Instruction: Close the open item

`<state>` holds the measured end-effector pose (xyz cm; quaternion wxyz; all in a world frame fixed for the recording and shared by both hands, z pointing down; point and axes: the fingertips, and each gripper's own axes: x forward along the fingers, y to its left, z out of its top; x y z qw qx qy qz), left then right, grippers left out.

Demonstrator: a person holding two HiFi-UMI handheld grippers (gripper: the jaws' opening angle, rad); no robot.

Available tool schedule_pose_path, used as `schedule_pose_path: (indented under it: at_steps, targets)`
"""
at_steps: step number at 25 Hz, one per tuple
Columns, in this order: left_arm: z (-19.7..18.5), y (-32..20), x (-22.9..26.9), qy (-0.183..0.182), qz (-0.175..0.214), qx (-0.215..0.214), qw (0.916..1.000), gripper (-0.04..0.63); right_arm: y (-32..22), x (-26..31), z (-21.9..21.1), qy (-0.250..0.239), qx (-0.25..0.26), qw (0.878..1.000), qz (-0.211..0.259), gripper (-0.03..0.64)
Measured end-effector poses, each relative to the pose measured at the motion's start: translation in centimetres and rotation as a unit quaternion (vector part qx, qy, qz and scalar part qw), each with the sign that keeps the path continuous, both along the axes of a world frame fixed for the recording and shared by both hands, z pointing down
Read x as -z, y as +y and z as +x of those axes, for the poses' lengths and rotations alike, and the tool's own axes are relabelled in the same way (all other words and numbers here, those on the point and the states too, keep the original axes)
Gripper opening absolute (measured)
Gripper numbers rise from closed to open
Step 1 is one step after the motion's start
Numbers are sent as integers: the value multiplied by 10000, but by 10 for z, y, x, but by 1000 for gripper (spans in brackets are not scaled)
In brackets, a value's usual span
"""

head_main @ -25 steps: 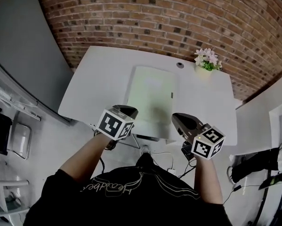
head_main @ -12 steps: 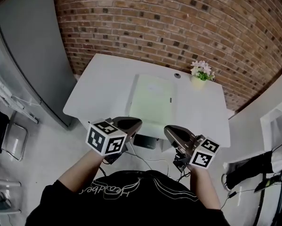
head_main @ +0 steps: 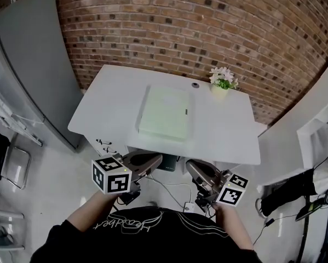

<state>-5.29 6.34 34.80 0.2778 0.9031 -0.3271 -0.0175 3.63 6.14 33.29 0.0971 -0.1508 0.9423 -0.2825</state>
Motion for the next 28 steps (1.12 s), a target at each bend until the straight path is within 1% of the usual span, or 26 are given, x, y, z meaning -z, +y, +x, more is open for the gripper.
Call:
schedule_pose_path:
  at_steps: [4, 6, 10, 12, 15, 19, 23, 28]
  targets:
    - [32, 26, -4, 138, -216, -18, 9997, 2, 25, -2, 29, -141, -59, 9998, -151, 3]
    - [46, 40, -3, 175, -263, -5, 9995, 2, 39, -3, 44, -226, -85, 9994, -233, 3]
    - [73, 69, 2, 201, -153, 52, 9997, 3, 68, -7, 70, -184, -71, 9996, -206, 3]
    - [86, 84, 5, 201, -85, 83, 9997, 2, 83, -5, 82, -242, -24, 9995, -191, 3]
    - [102, 104, 8, 98, 12, 140, 9999, 2, 102, -1, 96, -313, 47, 9994, -111, 3]
    - [113, 130, 12, -104, 141, 186, 9997, 3, 125, 3, 103, -394, 151, 9991, -55, 3]
    - [125, 147, 18, -243, 269, 235, 9991, 3, 144, 7, 111, -363, 235, 9991, 30, 3]
    - [140, 166, 17, -391, 387, 192, 9983, 3, 164, 7, 122, -343, 241, 9990, 161, 3]
